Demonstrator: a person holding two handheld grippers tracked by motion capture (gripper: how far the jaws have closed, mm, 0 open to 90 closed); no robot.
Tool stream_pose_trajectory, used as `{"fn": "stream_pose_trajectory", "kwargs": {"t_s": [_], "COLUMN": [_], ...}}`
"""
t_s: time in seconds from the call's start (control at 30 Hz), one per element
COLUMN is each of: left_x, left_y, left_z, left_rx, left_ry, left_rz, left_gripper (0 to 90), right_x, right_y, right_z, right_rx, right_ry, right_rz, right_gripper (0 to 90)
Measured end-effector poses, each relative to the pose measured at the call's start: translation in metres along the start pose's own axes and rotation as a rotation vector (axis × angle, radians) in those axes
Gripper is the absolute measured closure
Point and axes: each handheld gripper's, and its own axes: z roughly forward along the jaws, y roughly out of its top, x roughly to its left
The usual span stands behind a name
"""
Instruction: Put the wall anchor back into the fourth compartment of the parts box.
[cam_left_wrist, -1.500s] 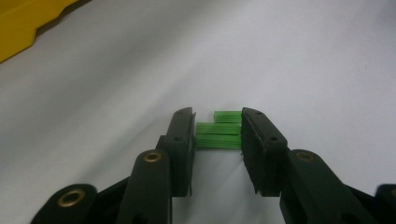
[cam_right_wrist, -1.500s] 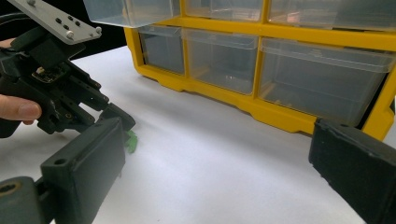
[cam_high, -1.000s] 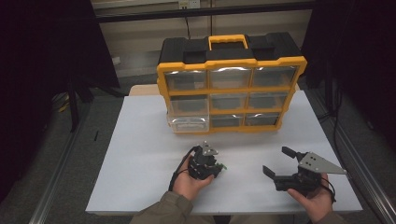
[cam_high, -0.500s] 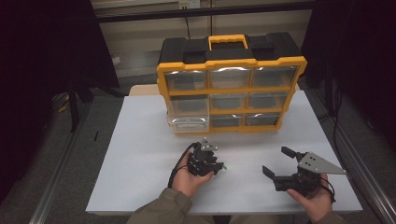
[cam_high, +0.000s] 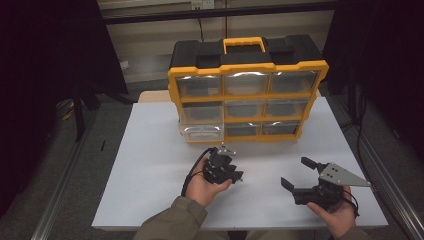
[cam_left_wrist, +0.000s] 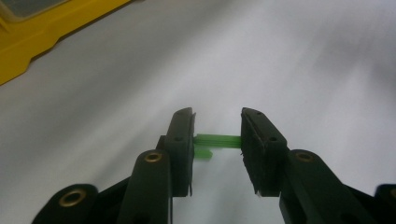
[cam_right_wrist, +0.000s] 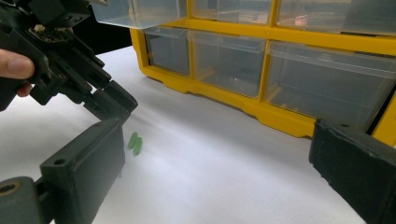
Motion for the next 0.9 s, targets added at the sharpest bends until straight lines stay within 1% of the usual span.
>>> {"fn": "stream_pose_trajectory", "kwargs": {"t_s": [0.07, 0.2, 0.23, 0.27, 0.3, 0.33, 0.37, 0.4, 0.43, 0.47, 0.5, 0.53, 0.57, 0.6, 0.63, 0.7, 0.73, 0.77, 0.8, 0.87, 0.9], "left_x": [0.000, -0.001, -0.001, -0.001, -0.001, -0.002, -0.002, -0.003, -0.002, -0.003, -0.002, -0.004, -0.003, -0.004, -0.003, -0.004, -0.003, -0.003, -0.003, -0.004, -0.004], "left_y": [0.001, 0.004, 0.006, 0.006, 0.007, 0.009, 0.010, 0.011, 0.012, 0.013, 0.014, 0.015, 0.016, 0.017, 0.018, 0.019, 0.020, 0.021, 0.022, 0.024, 0.025], "left_z": [0.000, 0.000, 0.000, 0.000, 0.000, 0.001, 0.000, 0.001, 0.000, 0.000, 0.000, 0.000, 0.000, 0.000, -0.001, -0.001, -0.002, -0.002, -0.003, -0.004, -0.005], "left_rx": [0.000, 0.000, 0.010, 0.005, 0.011, 0.006, 0.007, 0.009, 0.013, 0.010, 0.020, 0.007, 0.010, 0.003, 0.015, 0.004, 0.015, 0.013, 0.013, -0.001, 0.005], "left_ry": [-0.001, -0.010, -0.015, -0.018, -0.020, -0.028, -0.027, -0.029, -0.034, -0.039, -0.045, -0.050, -0.048, -0.051, -0.054, -0.056, -0.058, -0.059, -0.060, -0.057, -0.059], "left_rz": [0.006, 0.003, 0.002, 0.003, 0.005, -0.007, -0.009, -0.008, 0.003, -0.002, 0.005, -0.013, -0.007, -0.012, -0.006, -0.016, -0.001, -0.006, 0.001, -0.017, -0.010], "left_gripper": [65.5, 65.5, 65.5, 65.4, 65.5, 65.5, 65.5, 65.5, 65.5, 65.5, 65.5, 65.5, 65.5, 65.5, 65.5, 65.5, 65.5, 65.5, 65.5, 65.5, 65.5], "right_x": [0.000, 0.000, 0.000, 0.000, 0.000, 0.000, -0.001, -0.001, -0.001, -0.001, -0.001, -0.001, 0.000, 0.000, 0.000, -0.001, -0.001, -0.001, 0.000, 0.000, 0.000], "right_y": [0.000, 0.000, 0.000, 0.000, 0.000, 0.000, 0.000, 0.000, 0.000, 0.000, 0.000, 0.000, 0.000, 0.000, 0.000, 0.000, 0.000, 0.000, 0.000, 0.000, 0.000], "right_z": [0.000, 0.000, 0.000, 0.000, 0.000, 0.000, 0.000, 0.000, 0.000, 0.000, 0.000, 0.001, 0.001, 0.000, 0.000, 0.000, 0.000, -0.001, -0.001, 0.000, 0.000], "right_rx": [0.000, 0.000, 0.000, 0.001, -0.002, 0.000, 0.000, -0.001, 0.001, 0.001, 0.001, -0.001, 0.003, 0.004, 0.004, -0.001, -0.004, -0.001, 0.000, -0.001, 0.000], "right_ry": [0.001, 0.004, 0.004, 0.006, 0.006, 0.004, 0.006, 0.005, 0.002, 0.001, 0.000, 0.002, 0.002, 0.003, 0.003, 0.004, 0.003, 0.004, 0.003, 0.002, 0.002], "right_rz": [0.000, 0.001, 0.001, 0.000, 0.000, 0.000, -0.004, -0.004, -0.006, -0.004, -0.006, -0.009, -0.005, -0.002, -0.003, -0.008, -0.007, -0.006, -0.005, -0.005, -0.004], "right_gripper": [3.5, 3.5, 3.5, 3.5, 3.5, 3.5, 3.5, 3.5, 3.5, 3.5, 3.5, 3.5, 3.5, 3.5, 3.5, 3.4, 3.4, 3.4, 3.4, 3.4, 3.4]}}
